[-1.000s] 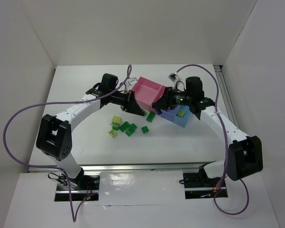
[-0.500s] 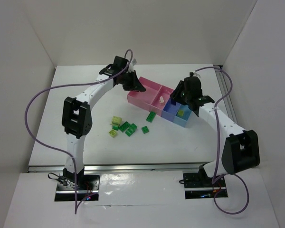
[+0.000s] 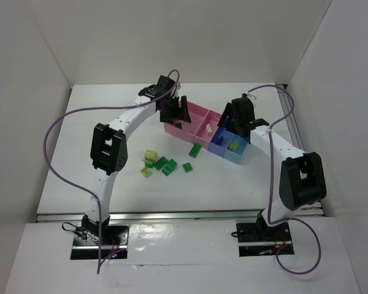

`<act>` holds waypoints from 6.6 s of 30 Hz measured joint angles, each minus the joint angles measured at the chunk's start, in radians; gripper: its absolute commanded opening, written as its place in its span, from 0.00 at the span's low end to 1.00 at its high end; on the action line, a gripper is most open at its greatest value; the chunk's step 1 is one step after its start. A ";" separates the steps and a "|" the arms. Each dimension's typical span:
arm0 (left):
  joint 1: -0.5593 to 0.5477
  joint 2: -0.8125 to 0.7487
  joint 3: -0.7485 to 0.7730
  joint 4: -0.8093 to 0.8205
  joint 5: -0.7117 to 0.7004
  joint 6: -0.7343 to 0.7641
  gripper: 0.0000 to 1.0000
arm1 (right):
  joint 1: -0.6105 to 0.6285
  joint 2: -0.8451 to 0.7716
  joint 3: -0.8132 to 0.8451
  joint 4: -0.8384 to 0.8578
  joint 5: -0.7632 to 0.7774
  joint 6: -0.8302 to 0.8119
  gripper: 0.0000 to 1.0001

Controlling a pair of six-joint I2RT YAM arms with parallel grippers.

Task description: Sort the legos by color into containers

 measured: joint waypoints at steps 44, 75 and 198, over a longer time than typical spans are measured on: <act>-0.350 -0.096 -0.423 0.235 -0.440 0.063 0.25 | 0.052 -0.334 -0.180 -0.151 0.149 -0.010 0.74; -0.216 -0.059 -0.090 0.086 -0.573 0.034 0.81 | 0.043 -0.378 -0.205 -0.157 0.137 -0.014 0.74; -0.338 -0.313 -0.585 -0.004 -0.476 -0.034 0.70 | 0.075 -0.407 -0.245 -0.218 0.095 -0.006 0.75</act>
